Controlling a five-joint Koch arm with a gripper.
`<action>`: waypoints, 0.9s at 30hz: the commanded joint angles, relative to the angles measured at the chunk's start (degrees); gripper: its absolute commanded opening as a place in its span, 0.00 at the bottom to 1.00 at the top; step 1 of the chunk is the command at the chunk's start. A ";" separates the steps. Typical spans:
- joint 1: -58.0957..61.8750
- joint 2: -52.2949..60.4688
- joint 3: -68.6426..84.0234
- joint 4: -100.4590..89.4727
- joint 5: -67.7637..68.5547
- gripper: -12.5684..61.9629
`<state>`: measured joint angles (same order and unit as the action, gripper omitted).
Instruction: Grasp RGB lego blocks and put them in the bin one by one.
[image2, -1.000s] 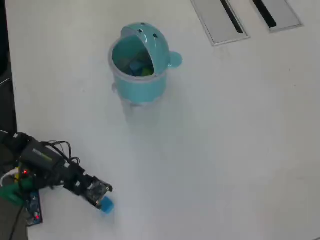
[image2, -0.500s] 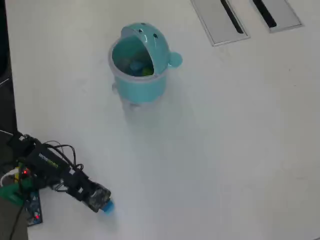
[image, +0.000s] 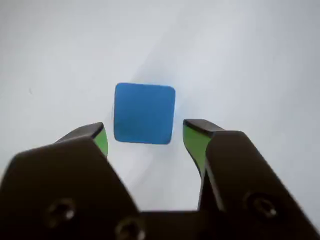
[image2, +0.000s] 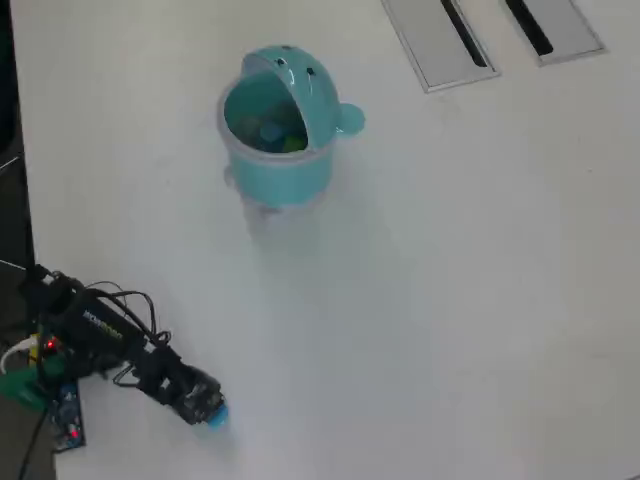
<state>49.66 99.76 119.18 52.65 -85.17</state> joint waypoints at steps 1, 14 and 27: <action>0.00 -0.26 -2.55 -0.79 1.05 0.53; -0.70 -5.45 -2.46 -3.34 -0.70 0.50; -0.97 -10.02 -3.34 -10.46 -1.23 0.37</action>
<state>48.78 90.35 118.92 44.03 -86.40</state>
